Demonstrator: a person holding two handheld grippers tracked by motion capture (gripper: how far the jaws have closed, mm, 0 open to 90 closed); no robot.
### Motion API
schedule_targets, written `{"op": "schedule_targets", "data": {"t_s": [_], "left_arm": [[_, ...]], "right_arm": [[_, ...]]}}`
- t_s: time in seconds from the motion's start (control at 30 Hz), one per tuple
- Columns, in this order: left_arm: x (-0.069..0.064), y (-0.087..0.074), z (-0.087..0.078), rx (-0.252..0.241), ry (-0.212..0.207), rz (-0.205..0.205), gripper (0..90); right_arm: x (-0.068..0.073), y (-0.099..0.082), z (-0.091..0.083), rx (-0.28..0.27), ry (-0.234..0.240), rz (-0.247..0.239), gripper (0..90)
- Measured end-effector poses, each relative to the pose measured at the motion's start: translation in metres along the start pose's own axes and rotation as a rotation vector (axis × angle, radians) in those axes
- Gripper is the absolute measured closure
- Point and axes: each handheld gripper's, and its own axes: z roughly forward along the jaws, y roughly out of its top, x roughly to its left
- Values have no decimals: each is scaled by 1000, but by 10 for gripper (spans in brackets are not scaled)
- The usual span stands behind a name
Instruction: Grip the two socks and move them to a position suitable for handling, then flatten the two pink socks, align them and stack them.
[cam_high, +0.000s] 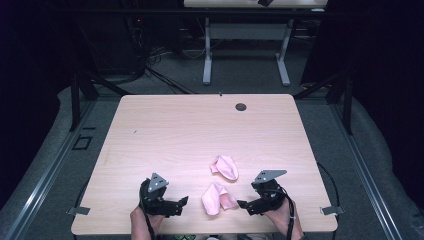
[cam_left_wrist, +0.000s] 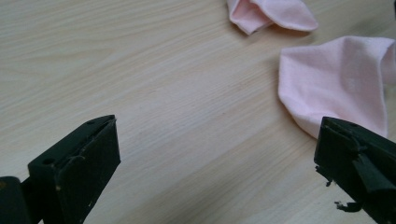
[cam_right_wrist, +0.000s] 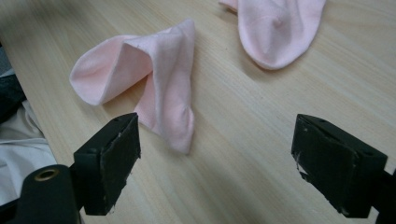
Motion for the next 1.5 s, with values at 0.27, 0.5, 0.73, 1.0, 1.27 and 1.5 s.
{"op": "schedule_targets", "data": {"t_s": [0.27,0.5,0.73,1.0,1.27,1.5], "left_arm": [[-15,6,4,18,-42,27,2],[-34,12,16,54,-94,42,3],[-46,15,21,84,-107,56,32],[-49,14,27,100,-138,43,154],[-62,12,38,159,-142,84,354],[-65,11,44,189,-138,89,514]], "right_arm": [[3,-2,5,-2,-1,4,151],[7,-3,9,0,-2,16,169],[13,-5,17,12,12,5,192],[17,-4,18,-12,21,9,270],[22,-5,24,-7,-3,-6,417],[24,-7,31,-8,-9,4,546]]}}
